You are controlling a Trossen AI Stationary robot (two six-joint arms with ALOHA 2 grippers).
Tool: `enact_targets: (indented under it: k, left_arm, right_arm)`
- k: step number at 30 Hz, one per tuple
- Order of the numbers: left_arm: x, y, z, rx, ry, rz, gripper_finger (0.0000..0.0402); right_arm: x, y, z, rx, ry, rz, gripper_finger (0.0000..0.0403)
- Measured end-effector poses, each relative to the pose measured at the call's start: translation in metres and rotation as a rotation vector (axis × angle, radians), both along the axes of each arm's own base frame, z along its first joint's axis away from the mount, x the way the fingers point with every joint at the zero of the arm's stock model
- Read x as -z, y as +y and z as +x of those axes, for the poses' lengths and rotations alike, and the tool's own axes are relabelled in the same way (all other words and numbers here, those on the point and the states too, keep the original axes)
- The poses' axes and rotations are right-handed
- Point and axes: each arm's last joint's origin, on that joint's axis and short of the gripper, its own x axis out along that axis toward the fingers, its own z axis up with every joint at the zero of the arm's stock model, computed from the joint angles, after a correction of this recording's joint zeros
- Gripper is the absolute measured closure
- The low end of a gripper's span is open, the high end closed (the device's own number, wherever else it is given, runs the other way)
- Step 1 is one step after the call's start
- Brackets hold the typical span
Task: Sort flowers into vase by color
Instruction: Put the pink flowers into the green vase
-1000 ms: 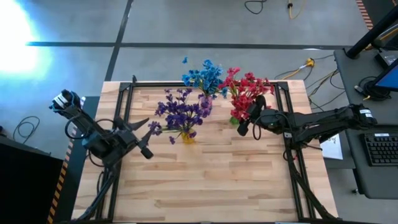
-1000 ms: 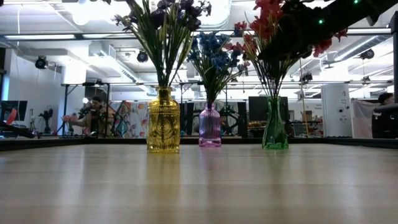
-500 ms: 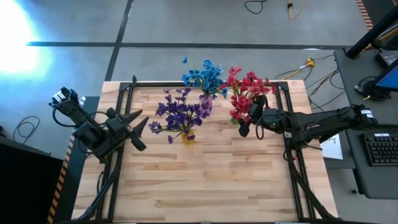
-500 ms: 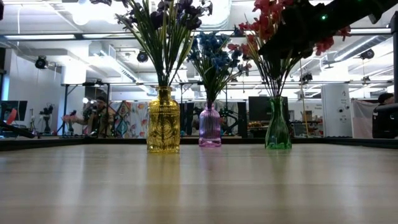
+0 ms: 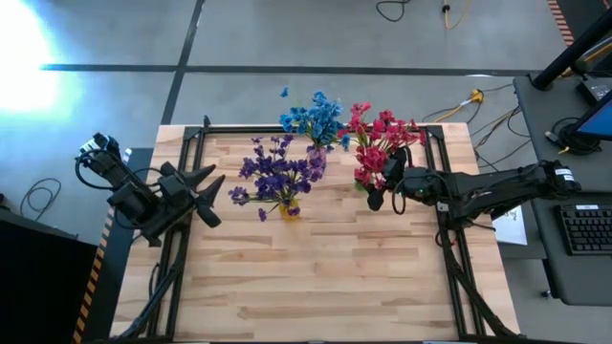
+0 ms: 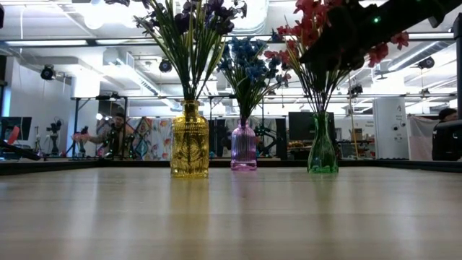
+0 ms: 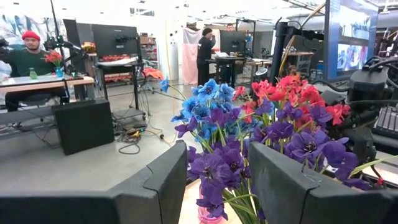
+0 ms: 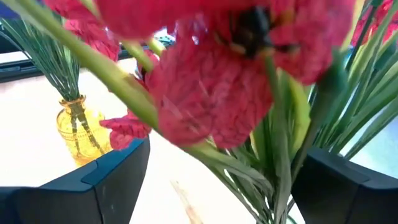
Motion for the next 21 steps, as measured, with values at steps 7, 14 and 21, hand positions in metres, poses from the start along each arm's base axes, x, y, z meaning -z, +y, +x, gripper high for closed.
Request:
enact_targets:
  k: [7, 14, 21]
  left_arm:
    - [0.000, 0.000, 0.000, -0.002, 0.005, 0.003, 0.0245]
    - [0.001, -0.001, 0.001, -0.005, 0.016, 0.008, 0.0245]
    - [0.001, -0.001, 0.001, -0.005, 0.021, 0.013, 0.0245]
  right_arm:
    - [-0.001, 0.000, -0.004, 0.003, 0.001, 0.021, 0.0064]
    - [-0.007, 0.003, -0.013, -0.001, -0.024, 0.042, 0.0060]
    - [-0.010, 0.009, -0.015, -0.035, -0.045, 0.042, 0.0060]
